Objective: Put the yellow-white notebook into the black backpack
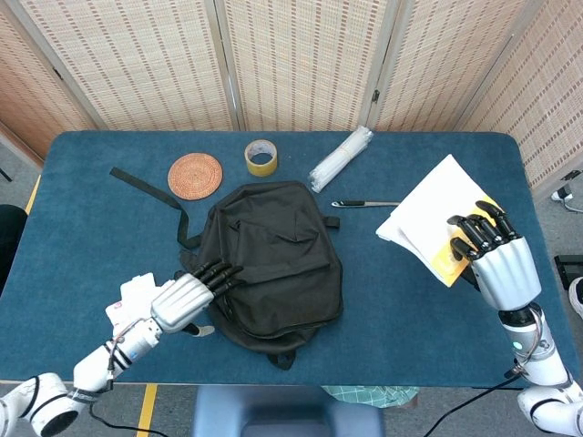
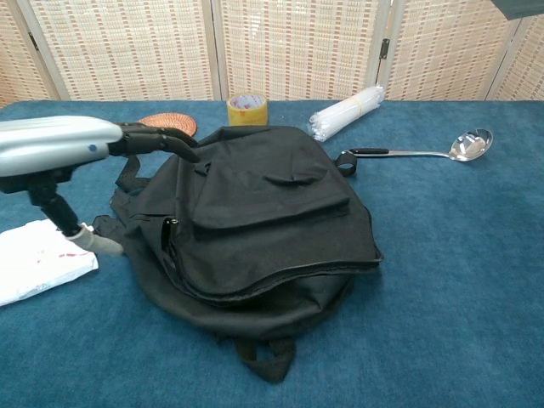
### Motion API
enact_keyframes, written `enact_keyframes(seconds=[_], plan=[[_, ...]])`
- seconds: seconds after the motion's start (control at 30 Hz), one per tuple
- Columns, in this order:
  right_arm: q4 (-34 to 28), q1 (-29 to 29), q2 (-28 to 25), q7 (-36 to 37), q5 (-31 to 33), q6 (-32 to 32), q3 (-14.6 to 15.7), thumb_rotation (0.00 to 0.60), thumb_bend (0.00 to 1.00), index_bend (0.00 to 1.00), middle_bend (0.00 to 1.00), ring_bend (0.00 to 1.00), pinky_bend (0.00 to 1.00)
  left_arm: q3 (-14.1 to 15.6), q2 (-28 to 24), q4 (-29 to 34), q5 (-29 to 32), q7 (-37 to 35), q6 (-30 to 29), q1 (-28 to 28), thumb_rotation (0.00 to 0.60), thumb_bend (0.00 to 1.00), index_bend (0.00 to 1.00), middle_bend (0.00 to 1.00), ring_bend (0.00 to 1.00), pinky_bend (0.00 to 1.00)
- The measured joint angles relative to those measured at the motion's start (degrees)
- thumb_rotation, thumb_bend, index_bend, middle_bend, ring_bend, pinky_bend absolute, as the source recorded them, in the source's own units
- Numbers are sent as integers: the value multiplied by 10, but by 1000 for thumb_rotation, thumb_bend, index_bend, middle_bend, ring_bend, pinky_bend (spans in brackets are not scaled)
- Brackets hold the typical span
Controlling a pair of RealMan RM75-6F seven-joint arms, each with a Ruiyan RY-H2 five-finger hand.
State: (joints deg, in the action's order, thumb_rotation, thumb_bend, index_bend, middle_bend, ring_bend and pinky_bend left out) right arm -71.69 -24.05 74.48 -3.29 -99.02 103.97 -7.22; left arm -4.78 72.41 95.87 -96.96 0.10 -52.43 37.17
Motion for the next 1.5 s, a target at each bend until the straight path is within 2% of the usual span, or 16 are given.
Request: enact_keyframes(seconds=[0.33,0.7,0.97,1.27,1.5], plan=[[-1,6,1,-3,-4,-19,-2,600,550,787,451,430,281,-10,95,-23,58,14,91,74,600,197,179,77,90,0],[17,13,10,12,2,-28,-6,600,550,787,451,429,281,-30,174,-77,157,75,128,114,600,197,210,80,93,0],[33,16,20,24,4,-32,-9,600,550,787,451,429,281,-45,197,-98,236,74,141,128,600,207,297,101,110,0],[39,17,26,30,1,-35,-9,600,550,787,451,430,281,-46,184,-92,258,61,125,127,600,336,417,133,127,0],[38,20,27,33,0,-32,-10,600,550,790,451,430,281,-51,197,-105,275,22,119,123,600,412,543,214,199,2]])
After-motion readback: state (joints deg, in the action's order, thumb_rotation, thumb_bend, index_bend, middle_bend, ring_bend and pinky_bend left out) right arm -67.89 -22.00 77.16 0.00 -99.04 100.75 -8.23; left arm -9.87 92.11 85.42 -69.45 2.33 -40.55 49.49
